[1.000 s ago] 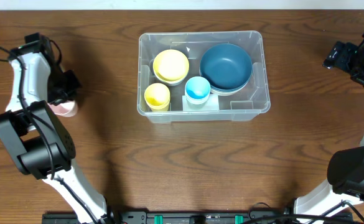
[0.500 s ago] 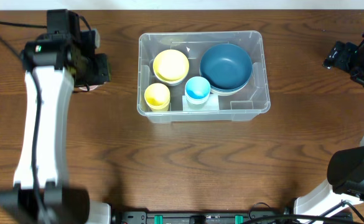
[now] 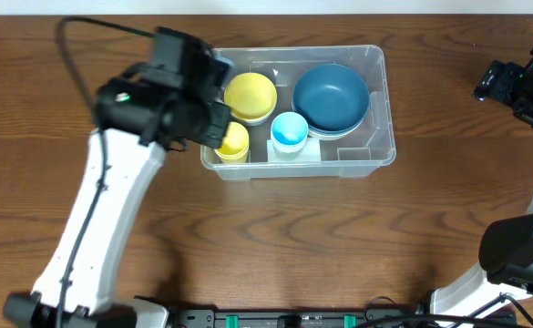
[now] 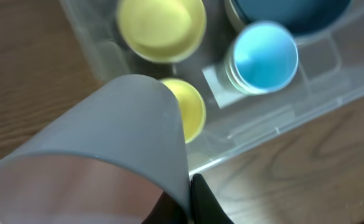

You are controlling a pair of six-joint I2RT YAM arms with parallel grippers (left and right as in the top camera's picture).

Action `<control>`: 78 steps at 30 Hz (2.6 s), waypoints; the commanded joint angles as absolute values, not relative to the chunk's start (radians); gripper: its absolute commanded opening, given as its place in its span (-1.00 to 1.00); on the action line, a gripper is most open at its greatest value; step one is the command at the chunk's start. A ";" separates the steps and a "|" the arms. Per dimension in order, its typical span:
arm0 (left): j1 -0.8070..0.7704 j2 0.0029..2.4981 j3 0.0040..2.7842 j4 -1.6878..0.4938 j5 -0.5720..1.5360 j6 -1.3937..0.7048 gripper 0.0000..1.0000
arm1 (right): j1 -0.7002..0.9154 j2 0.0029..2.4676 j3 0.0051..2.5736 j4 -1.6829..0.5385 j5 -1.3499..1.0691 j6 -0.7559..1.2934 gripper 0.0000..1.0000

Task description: Pack container

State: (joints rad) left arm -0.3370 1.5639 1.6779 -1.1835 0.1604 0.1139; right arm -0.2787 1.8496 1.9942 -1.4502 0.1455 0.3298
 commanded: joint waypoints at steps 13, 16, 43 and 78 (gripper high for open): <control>-0.430 1.737 1.684 -1.229 0.059 0.138 -0.88 | -0.283 1.852 1.993 -1.451 0.145 0.344 0.99; -0.430 1.742 1.684 -1.229 0.059 0.138 -0.50 | -0.283 1.852 1.993 -1.451 0.145 0.344 0.98; -0.354 1.460 1.687 -1.261 0.007 0.017 0.45 | -0.283 1.852 1.993 -1.451 0.145 0.344 0.99; -0.317 0.834 1.687 -1.465 0.006 0.094 0.96 | -0.283 1.852 1.993 -1.451 0.145 0.344 0.98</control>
State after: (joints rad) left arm -0.3214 0.8516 1.6779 -1.4578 0.0181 0.0761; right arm -0.2787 1.8496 1.9942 -1.4502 0.1455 0.3298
